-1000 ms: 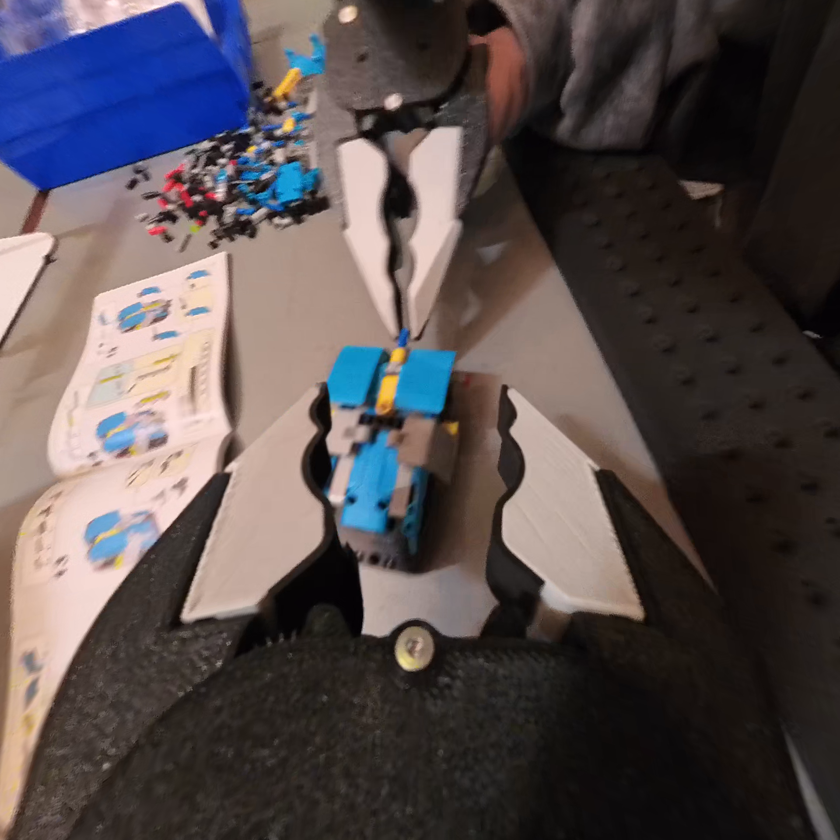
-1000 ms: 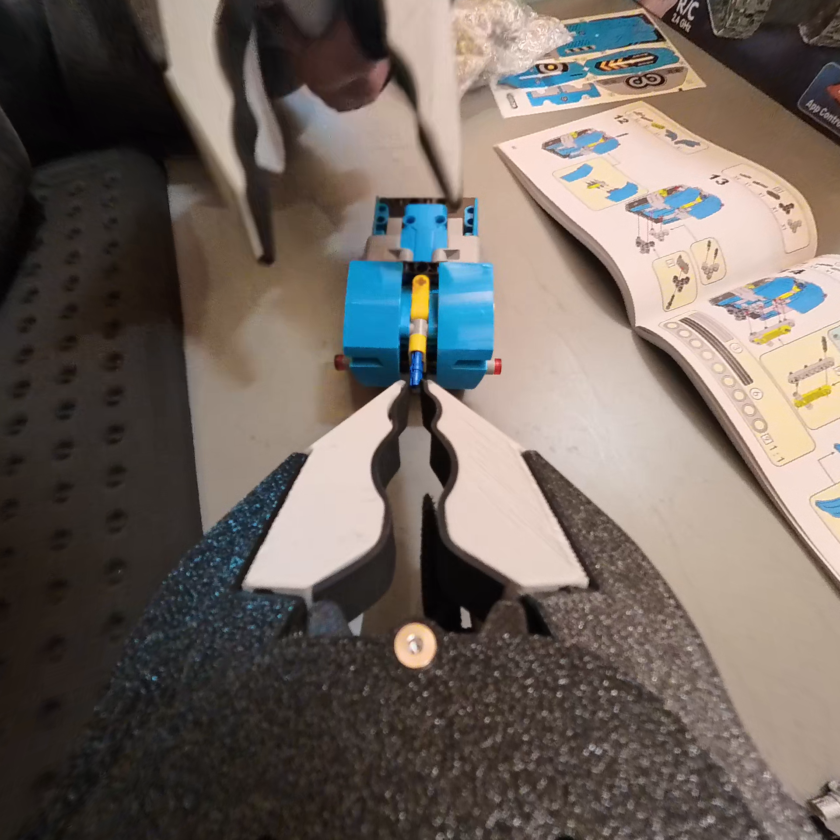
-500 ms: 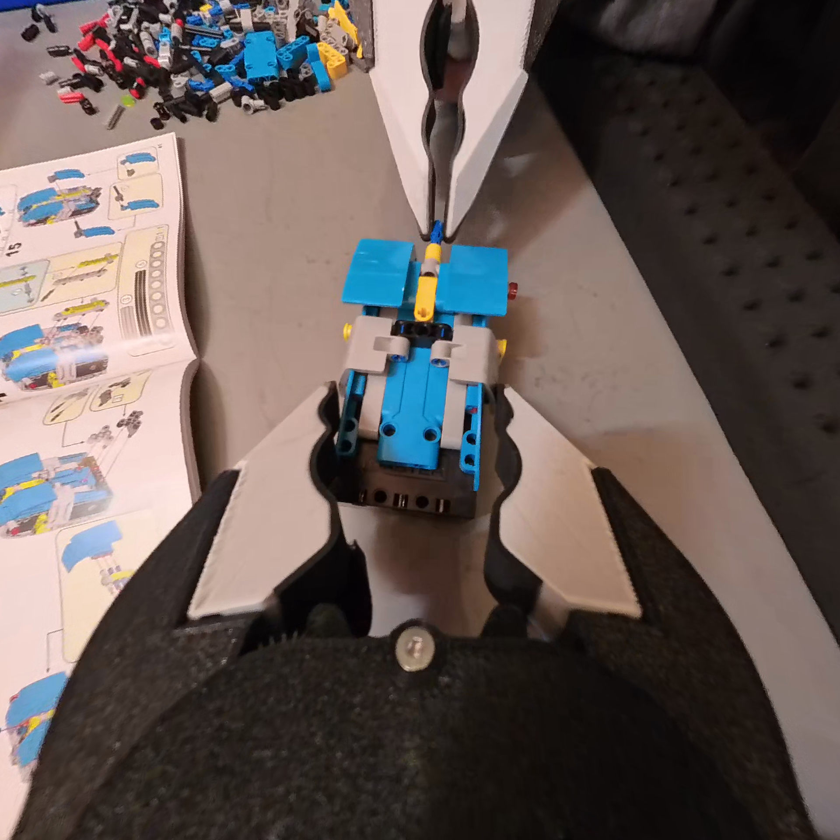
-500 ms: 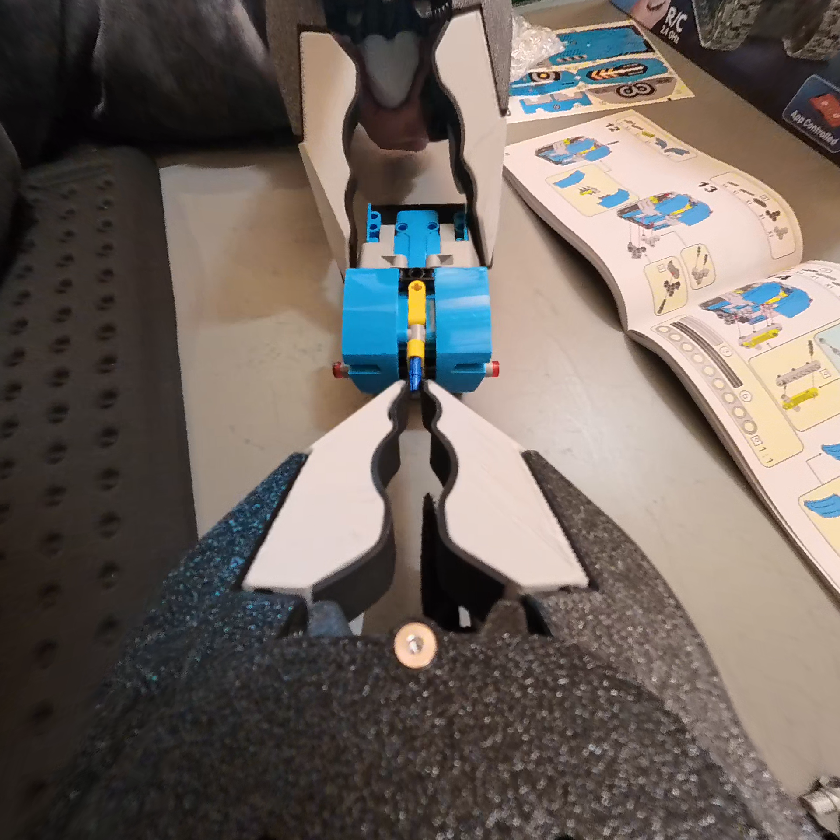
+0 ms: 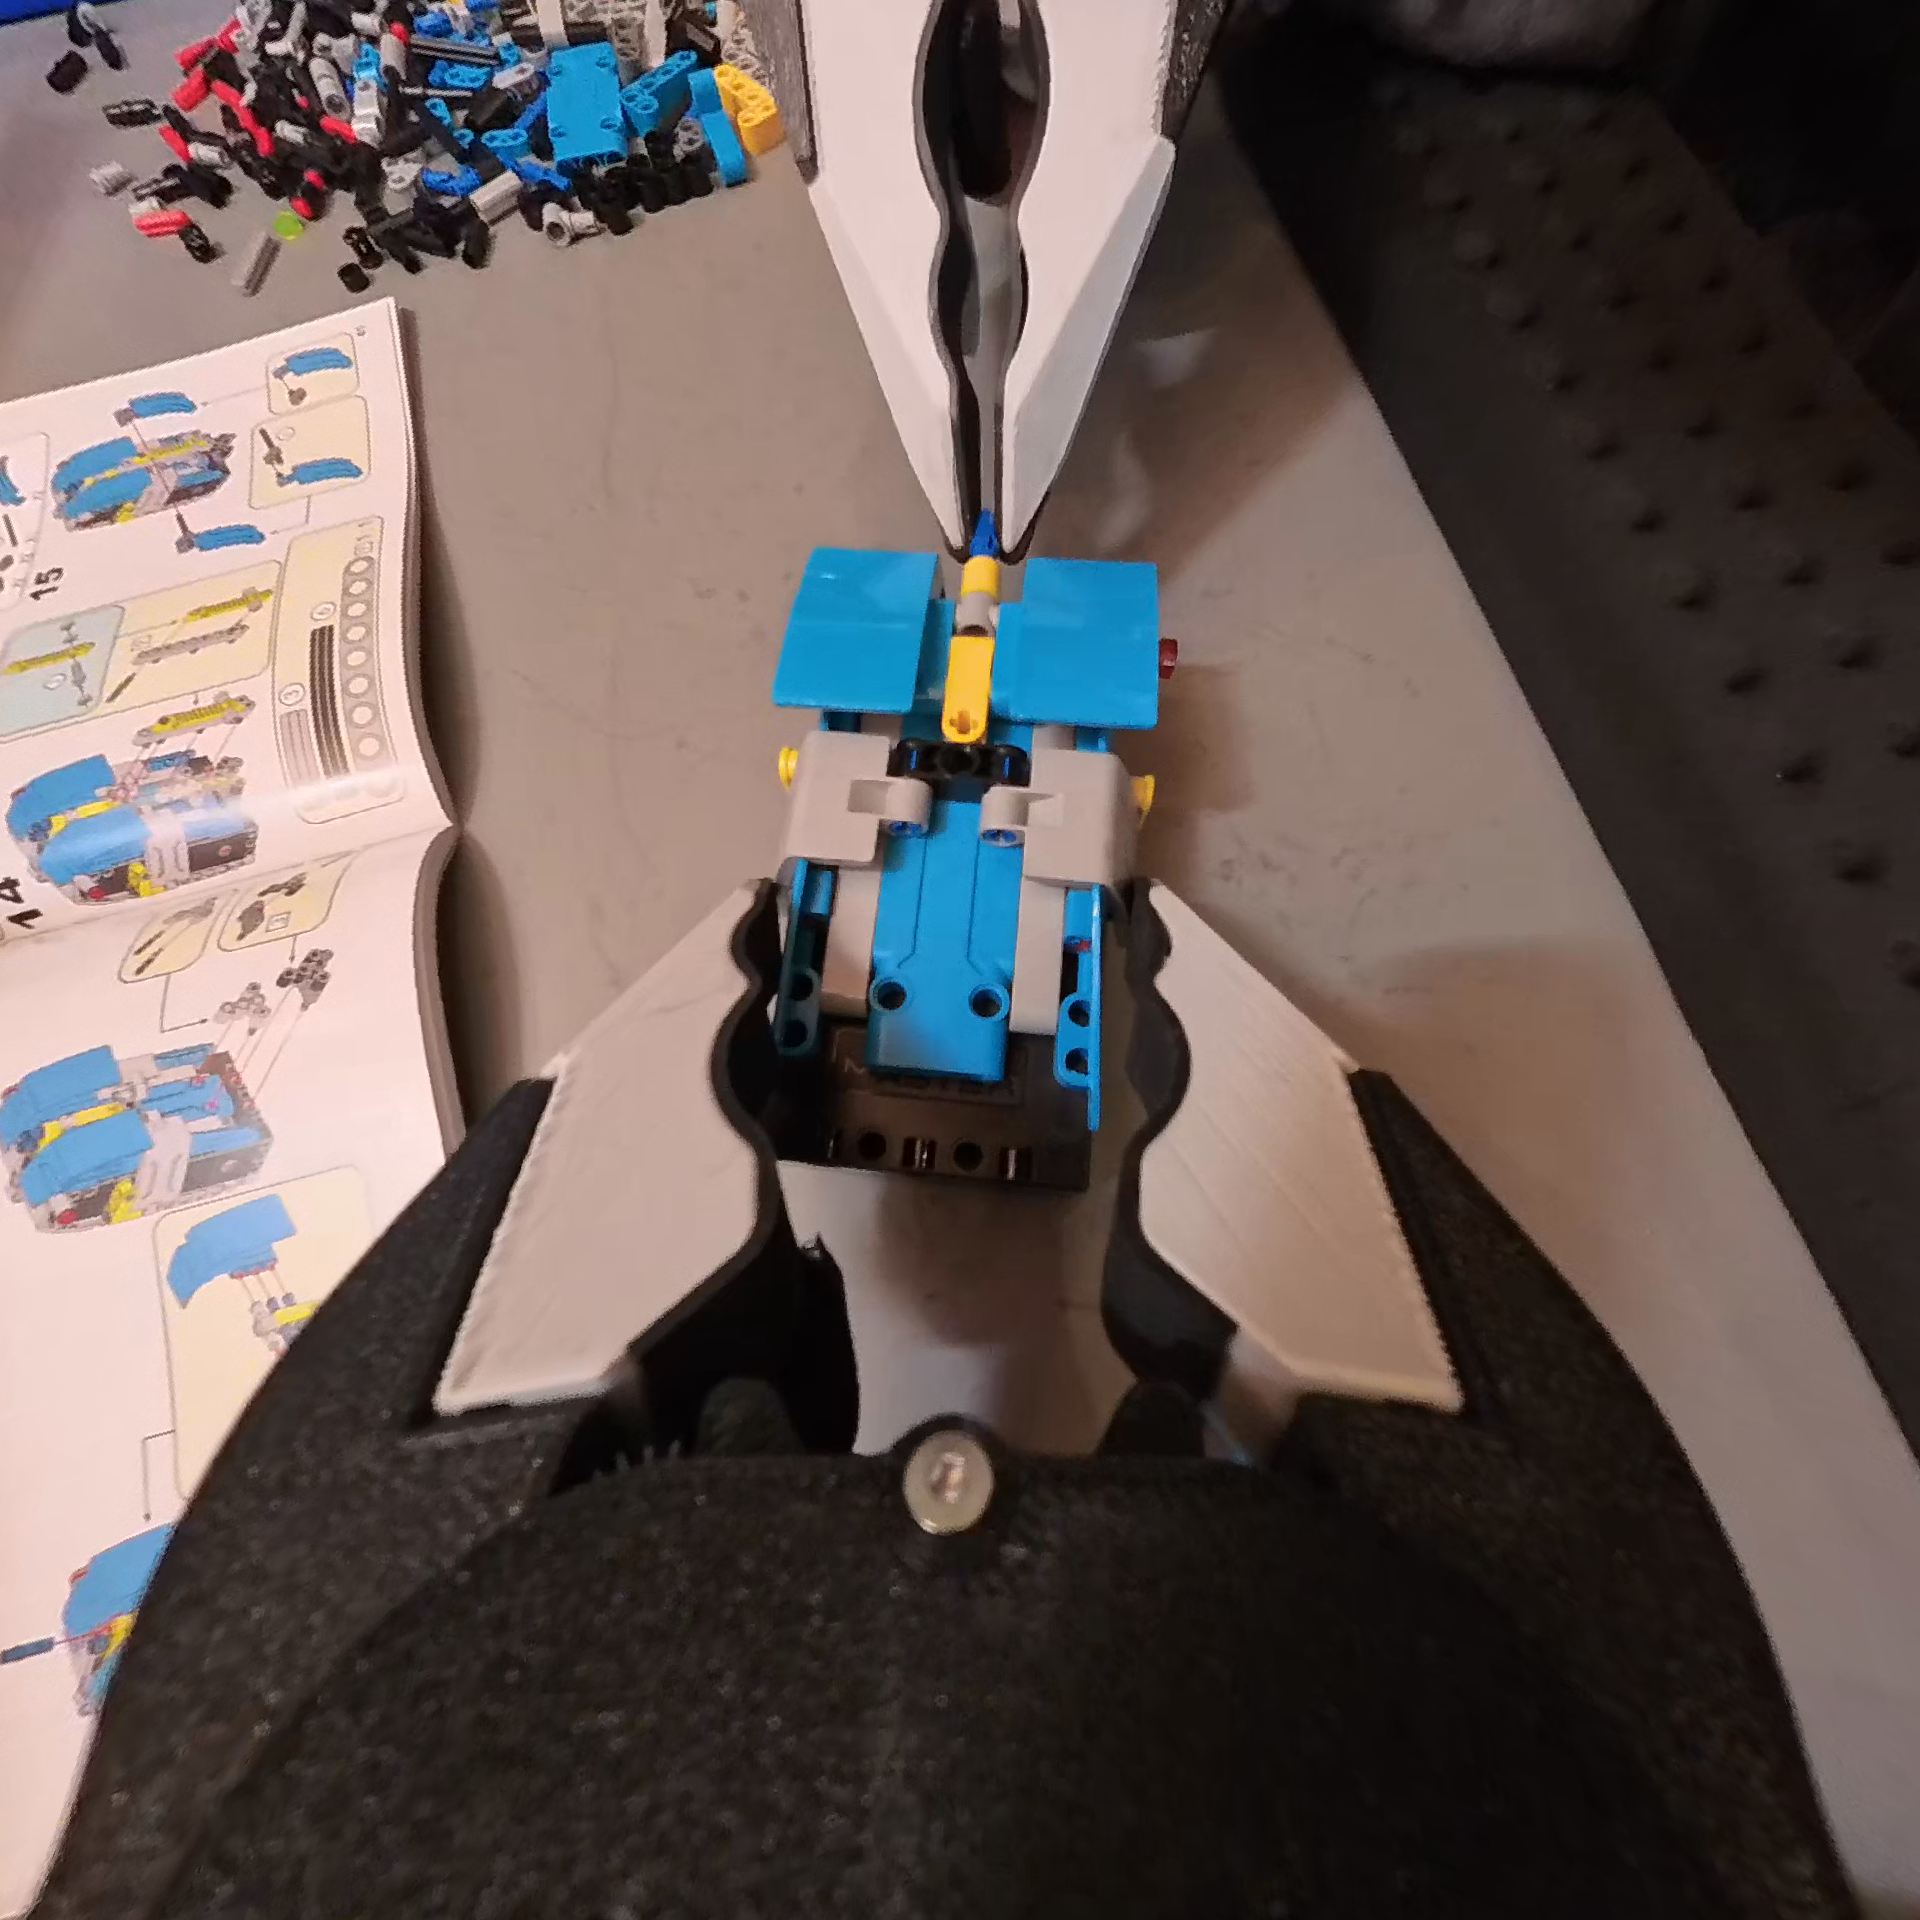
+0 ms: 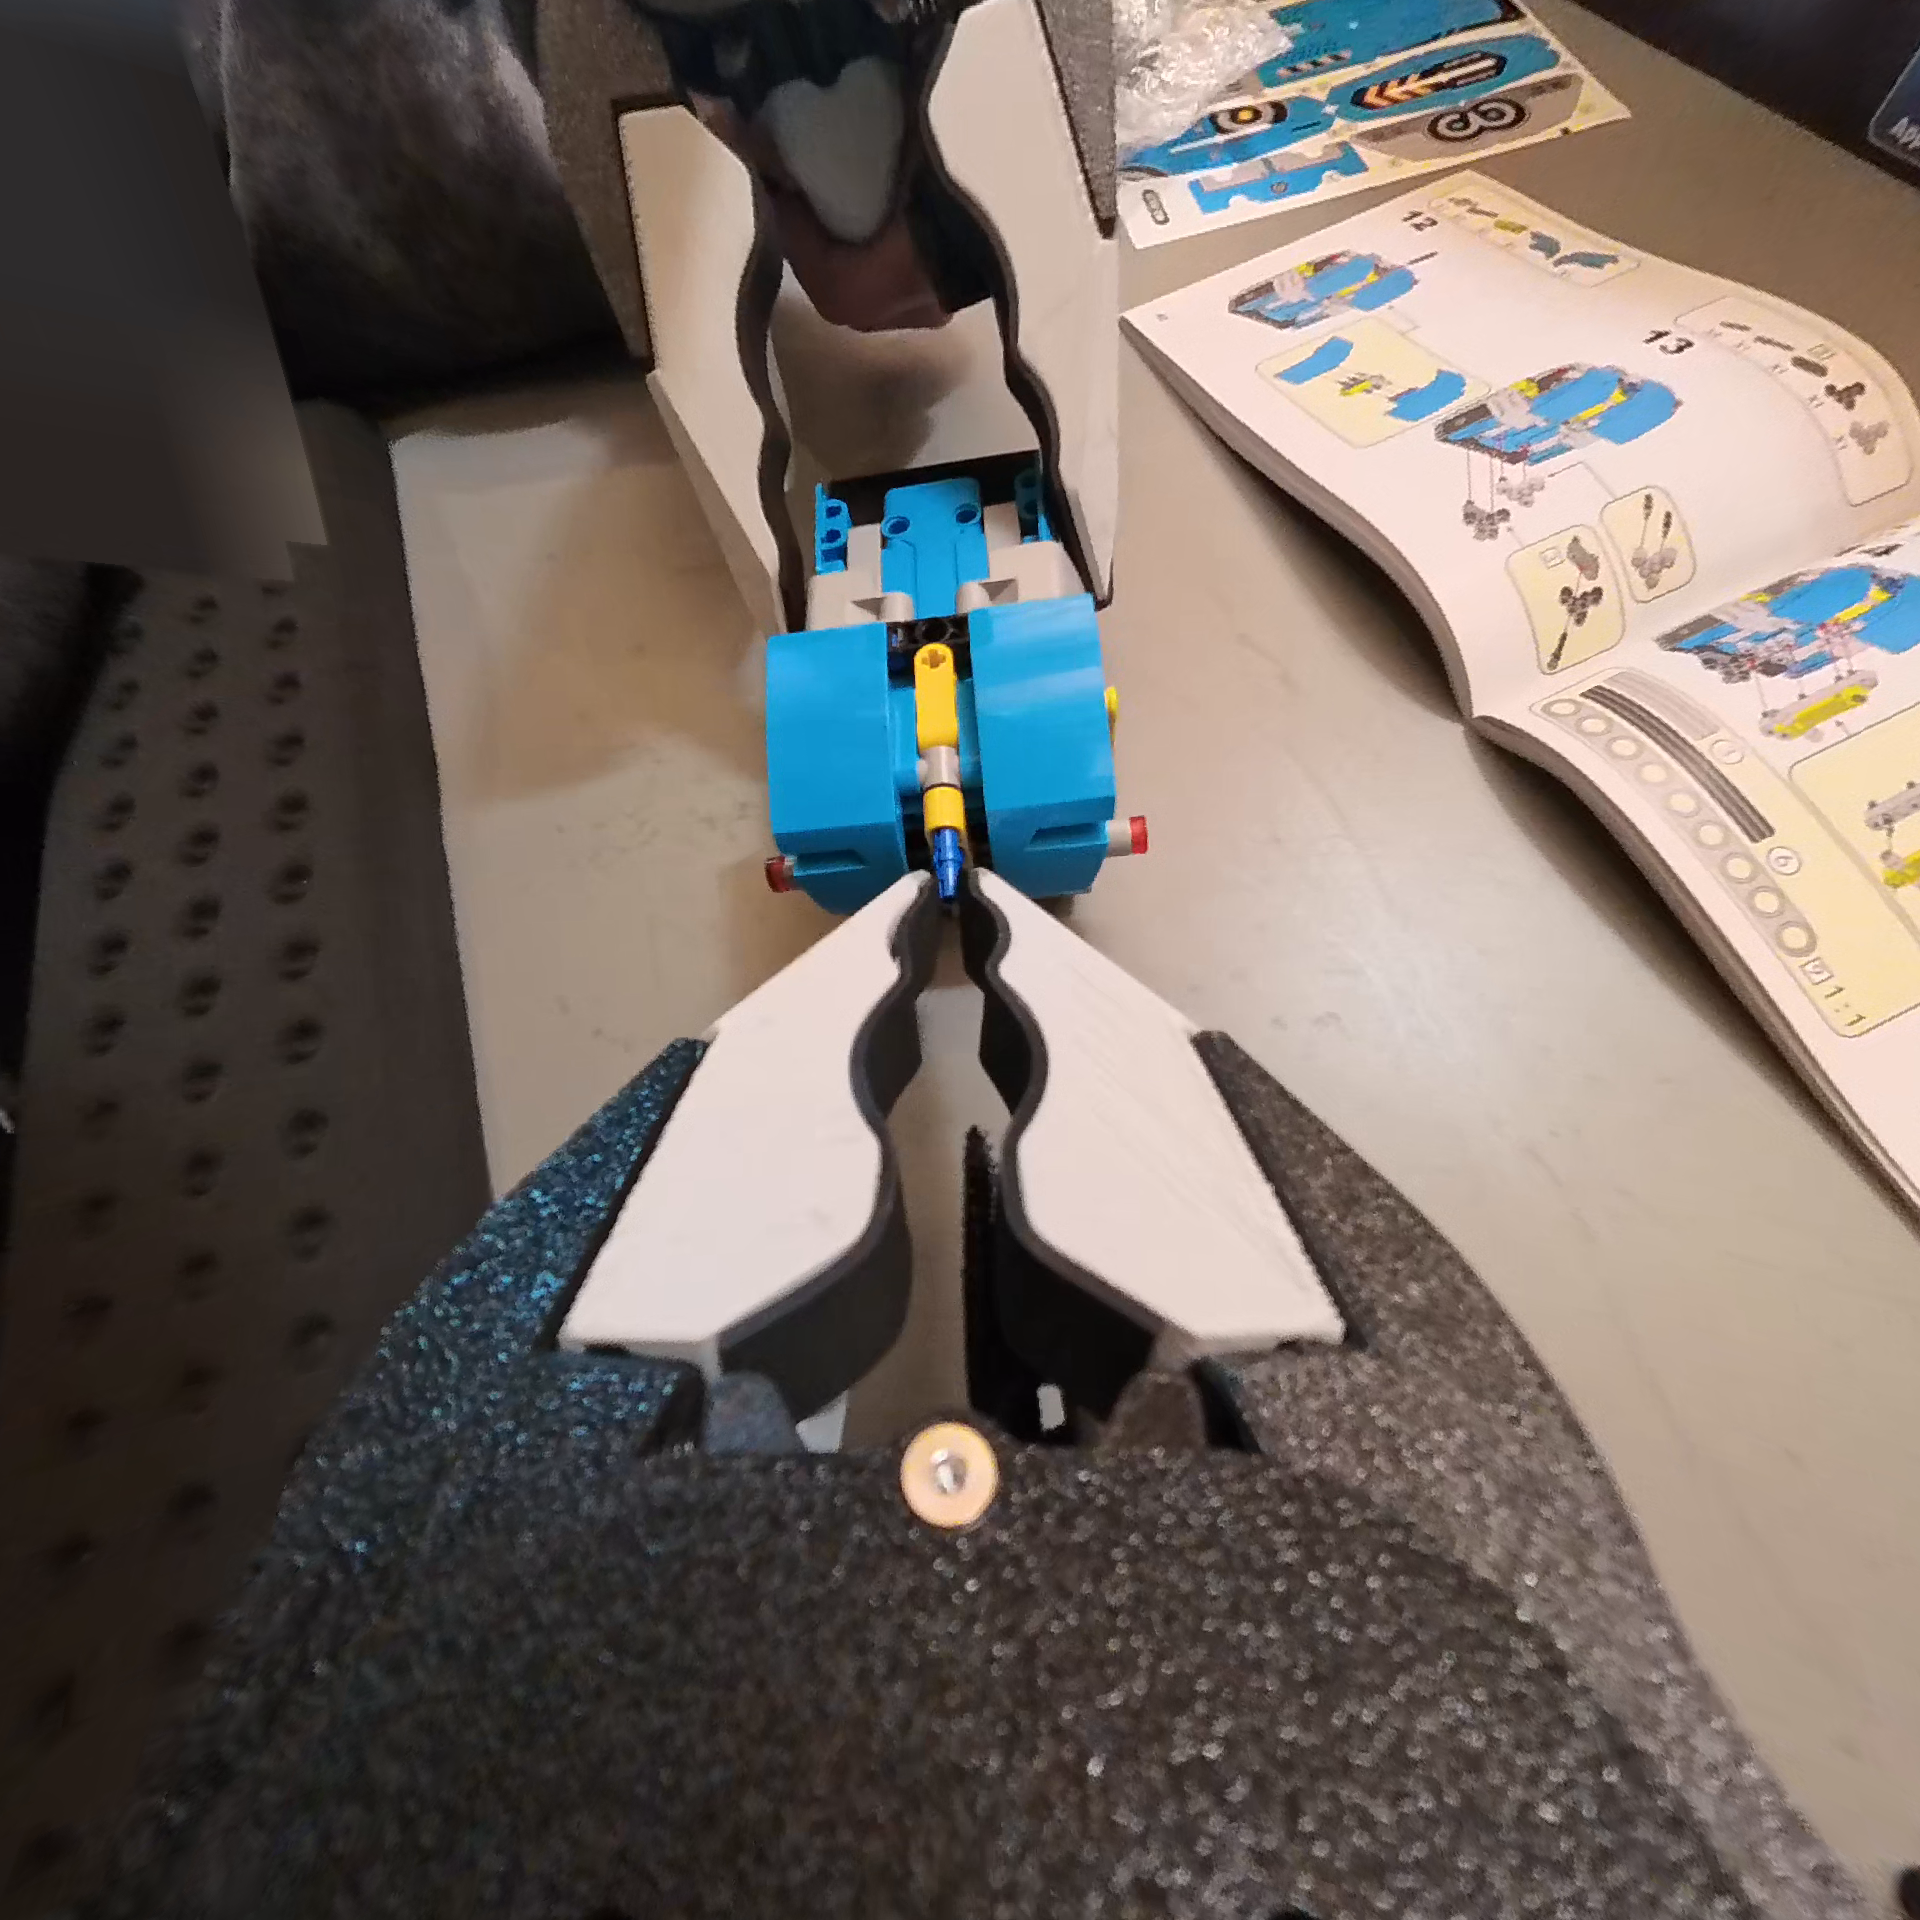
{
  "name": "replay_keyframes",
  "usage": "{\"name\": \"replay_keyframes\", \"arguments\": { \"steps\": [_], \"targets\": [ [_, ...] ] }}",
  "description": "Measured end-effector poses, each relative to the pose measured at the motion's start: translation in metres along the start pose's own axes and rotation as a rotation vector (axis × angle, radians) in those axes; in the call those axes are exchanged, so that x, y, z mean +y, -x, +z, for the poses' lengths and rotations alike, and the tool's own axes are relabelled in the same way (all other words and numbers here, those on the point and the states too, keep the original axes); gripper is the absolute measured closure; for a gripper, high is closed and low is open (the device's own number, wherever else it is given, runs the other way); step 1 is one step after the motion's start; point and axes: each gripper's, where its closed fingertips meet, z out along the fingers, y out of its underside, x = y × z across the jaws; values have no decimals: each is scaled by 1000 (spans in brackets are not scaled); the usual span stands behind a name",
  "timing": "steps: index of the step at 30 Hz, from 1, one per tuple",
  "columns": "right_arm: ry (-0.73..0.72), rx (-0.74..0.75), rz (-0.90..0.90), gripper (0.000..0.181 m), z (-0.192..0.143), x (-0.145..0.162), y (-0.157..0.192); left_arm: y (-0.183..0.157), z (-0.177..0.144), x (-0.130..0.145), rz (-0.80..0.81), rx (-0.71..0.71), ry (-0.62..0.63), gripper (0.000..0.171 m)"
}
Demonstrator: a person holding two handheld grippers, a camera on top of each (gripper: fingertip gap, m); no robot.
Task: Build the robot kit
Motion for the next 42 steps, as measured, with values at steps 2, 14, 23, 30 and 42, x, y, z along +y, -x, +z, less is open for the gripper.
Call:
{"name": "replay_keyframes", "arguments": {
  "steps": [2, 14, 23, 30, 42],
  "targets": [
    [-16, -44, 74, 178, 0, 0, 1, 0, 0, 0, -2, -4, 6, 106],
    [-12, -37, 53, 179, 1, 0, 1, 0, 1, 0, -11, -11, 17, 106],
    [-24, 43, -67, 177, -2, 0, -1, 0, 1, -1, -30, 16, -19, 105],
    [9, 11, -17, 179, -1, 1, 0, -1, 3, -2, -9, -21, 17, 107],
    [2, 105, 169, 172, -9, 2, -21, 3, 8, -7, -181, -162, -28, 105]
  ]
}}
